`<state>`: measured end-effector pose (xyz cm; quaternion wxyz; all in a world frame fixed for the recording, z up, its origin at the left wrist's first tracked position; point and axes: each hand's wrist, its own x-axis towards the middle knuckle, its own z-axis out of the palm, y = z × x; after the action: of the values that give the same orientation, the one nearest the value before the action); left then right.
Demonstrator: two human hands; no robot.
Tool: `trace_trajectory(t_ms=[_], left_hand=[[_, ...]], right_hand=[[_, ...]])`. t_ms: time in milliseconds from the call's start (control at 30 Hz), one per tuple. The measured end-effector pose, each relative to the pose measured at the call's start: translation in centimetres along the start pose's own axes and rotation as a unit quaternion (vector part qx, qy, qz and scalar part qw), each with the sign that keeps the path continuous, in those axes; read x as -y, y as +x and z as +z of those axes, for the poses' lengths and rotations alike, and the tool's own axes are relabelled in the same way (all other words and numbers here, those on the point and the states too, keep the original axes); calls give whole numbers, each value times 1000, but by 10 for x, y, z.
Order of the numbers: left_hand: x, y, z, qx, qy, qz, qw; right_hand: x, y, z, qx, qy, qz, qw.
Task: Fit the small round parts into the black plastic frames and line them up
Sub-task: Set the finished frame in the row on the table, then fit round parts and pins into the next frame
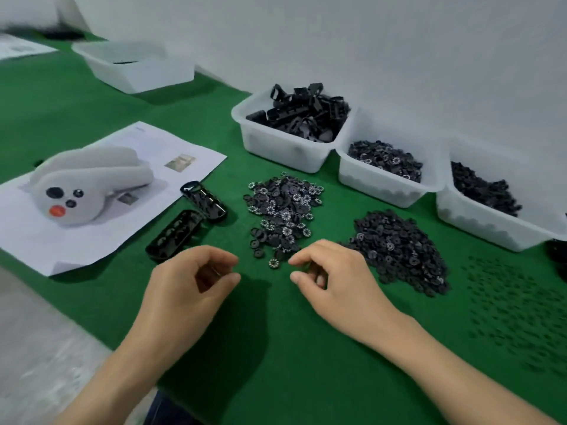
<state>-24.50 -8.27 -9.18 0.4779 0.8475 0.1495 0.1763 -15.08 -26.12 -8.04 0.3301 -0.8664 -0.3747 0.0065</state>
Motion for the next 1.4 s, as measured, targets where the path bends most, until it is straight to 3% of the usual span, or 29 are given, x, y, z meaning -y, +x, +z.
trace_trajectory(t_ms=[200,433,667,833,933,1033,1133,1300,1400], left_hand=[[16,24,-27,-38,12,4,999],[22,29,-36,-38,7,10,999],[18,25,-32,1,-32,27,999],[6,19,-16,95,-13,77,992],[4,20,-9,120,7,80,990],[3,17,-5,134,2,80,988],[0,8,-3,153,51,98,982],[-8,-7,17,159,208,158,952],[-1,-1,10,175,164,164,957]], right_hand=[[37,87,43,-14,-55,-57,997],[41,139,64,89,-149,-10,985],[49,71,1,-33,-93,-6,995],[35,-21,-7,16,-116,82,990],[33,-37,1,18,-137,91,986],[37,-32,2,25,-68,86,994],[29,-11,-4,-28,-59,42,997],[9,22,-6,85,-147,4,986],[5,25,-9,83,-153,36,984]])
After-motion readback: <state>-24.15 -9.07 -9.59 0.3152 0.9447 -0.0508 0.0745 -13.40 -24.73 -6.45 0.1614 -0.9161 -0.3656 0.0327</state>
